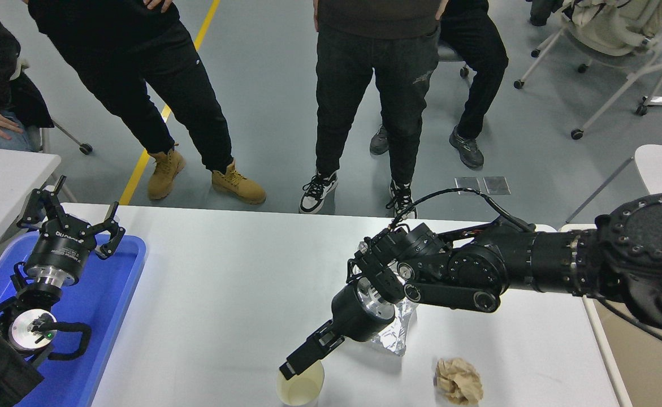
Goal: Clean the table surface
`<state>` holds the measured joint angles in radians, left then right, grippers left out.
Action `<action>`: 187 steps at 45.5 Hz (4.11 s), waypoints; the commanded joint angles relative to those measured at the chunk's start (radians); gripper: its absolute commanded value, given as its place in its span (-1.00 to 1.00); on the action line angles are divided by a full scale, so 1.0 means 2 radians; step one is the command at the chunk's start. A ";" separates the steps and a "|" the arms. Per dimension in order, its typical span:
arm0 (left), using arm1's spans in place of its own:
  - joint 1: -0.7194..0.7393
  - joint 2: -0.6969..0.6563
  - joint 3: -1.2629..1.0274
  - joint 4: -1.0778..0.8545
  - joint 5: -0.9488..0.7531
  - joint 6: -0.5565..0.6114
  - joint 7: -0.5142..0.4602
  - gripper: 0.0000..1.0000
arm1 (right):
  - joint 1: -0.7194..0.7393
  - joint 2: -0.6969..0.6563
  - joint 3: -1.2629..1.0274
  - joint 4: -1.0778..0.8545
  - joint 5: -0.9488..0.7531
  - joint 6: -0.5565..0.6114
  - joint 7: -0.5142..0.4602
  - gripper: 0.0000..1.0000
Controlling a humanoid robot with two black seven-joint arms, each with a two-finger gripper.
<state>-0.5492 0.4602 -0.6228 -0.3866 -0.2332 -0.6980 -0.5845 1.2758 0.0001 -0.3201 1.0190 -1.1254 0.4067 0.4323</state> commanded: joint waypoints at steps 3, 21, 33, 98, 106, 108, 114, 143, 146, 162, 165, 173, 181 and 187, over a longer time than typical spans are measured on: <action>0.000 0.000 0.000 0.000 0.000 0.000 0.000 1.00 | -0.040 0.000 0.040 -0.017 -0.042 -0.054 0.000 0.95; 0.000 0.000 0.000 0.000 0.000 0.000 0.000 1.00 | -0.053 0.000 0.033 -0.023 -0.067 -0.063 0.003 0.95; 0.000 0.000 0.000 0.000 0.000 0.000 0.000 1.00 | -0.053 0.000 -0.009 -0.045 -0.095 -0.061 0.002 0.95; 0.000 0.000 0.000 0.000 0.000 0.000 0.000 1.00 | -0.047 0.000 -0.064 -0.064 -0.154 -0.095 0.094 -1.00; 0.000 0.000 0.000 0.000 0.000 0.000 0.000 1.00 | -0.046 0.000 -0.068 -0.072 -0.154 -0.095 0.095 -1.00; 0.000 0.000 0.000 0.000 0.000 0.000 0.000 1.00 | -0.045 0.000 -0.068 -0.073 -0.153 -0.095 0.096 -1.00; 0.000 0.000 0.000 0.000 0.000 0.000 0.000 1.00 | -0.045 0.000 -0.063 -0.075 -0.153 -0.096 0.104 -1.00; 0.000 0.000 0.000 0.000 0.000 0.000 0.000 1.00 | -0.019 -0.008 0.045 -0.077 -0.115 -0.098 0.144 -1.00; 0.000 0.000 0.000 0.000 0.000 0.000 0.000 1.00 | -0.019 -0.012 0.056 -0.077 -0.102 -0.097 0.144 -1.00; 0.000 0.000 0.000 0.000 0.000 0.000 0.000 1.00 | -0.019 -0.039 0.117 -0.098 -0.056 -0.098 0.144 -1.00; 0.000 0.000 0.000 0.000 0.000 0.000 0.000 1.00 | -0.019 -0.045 0.130 -0.098 -0.054 -0.097 0.144 -1.00; 0.000 0.000 0.000 0.000 0.000 0.000 0.000 1.00 | -0.019 -0.072 0.148 -0.088 -0.049 -0.092 0.144 -1.00; 0.000 0.000 0.000 0.000 0.000 0.000 0.000 1.00 | -0.019 -0.083 0.157 -0.089 -0.048 -0.090 0.144 -1.00; 0.000 0.000 0.001 0.000 0.000 0.000 0.000 1.00 | -0.019 -0.092 0.164 -0.095 -0.037 -0.090 0.144 -1.00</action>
<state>-0.5492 0.4602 -0.6228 -0.3866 -0.2332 -0.6980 -0.5845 1.2383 -0.1466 -0.0250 0.8383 -1.2262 0.2235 0.7192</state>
